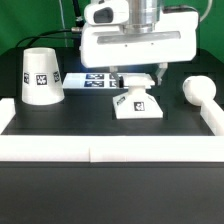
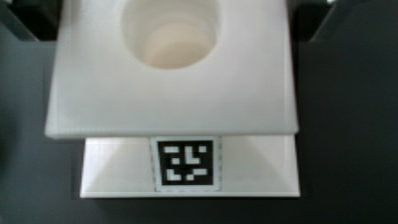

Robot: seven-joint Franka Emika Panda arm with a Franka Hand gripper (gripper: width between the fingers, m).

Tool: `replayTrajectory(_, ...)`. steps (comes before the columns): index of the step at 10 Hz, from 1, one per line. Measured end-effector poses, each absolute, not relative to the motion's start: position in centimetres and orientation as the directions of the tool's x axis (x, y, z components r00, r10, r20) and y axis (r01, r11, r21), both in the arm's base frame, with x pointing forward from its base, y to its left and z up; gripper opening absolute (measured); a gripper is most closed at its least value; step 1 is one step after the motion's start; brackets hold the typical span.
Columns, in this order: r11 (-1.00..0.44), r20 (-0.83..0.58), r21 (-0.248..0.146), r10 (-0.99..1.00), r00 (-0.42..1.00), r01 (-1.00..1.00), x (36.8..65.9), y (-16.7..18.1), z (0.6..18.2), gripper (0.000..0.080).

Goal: Assemble lamp

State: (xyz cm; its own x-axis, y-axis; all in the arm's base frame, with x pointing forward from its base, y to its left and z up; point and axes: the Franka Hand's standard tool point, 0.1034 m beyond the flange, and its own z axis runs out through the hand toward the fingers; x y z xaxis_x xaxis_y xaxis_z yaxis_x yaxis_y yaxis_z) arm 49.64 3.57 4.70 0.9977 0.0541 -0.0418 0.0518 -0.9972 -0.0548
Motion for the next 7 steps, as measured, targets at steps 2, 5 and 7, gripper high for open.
replayTrajectory(2,-0.997,-0.019,-0.057,0.06,0.998,0.059,51.5,4.7,4.7,0.0535)
replayTrajectory(5,-0.996,0.017,-0.061,0.066,0.998,0.067,54.6,6.1,4.8,0.0535)
replayTrajectory(7,-0.996,0.036,-0.065,0.066,0.997,0.068,56.2,6.6,4.8,0.0535)
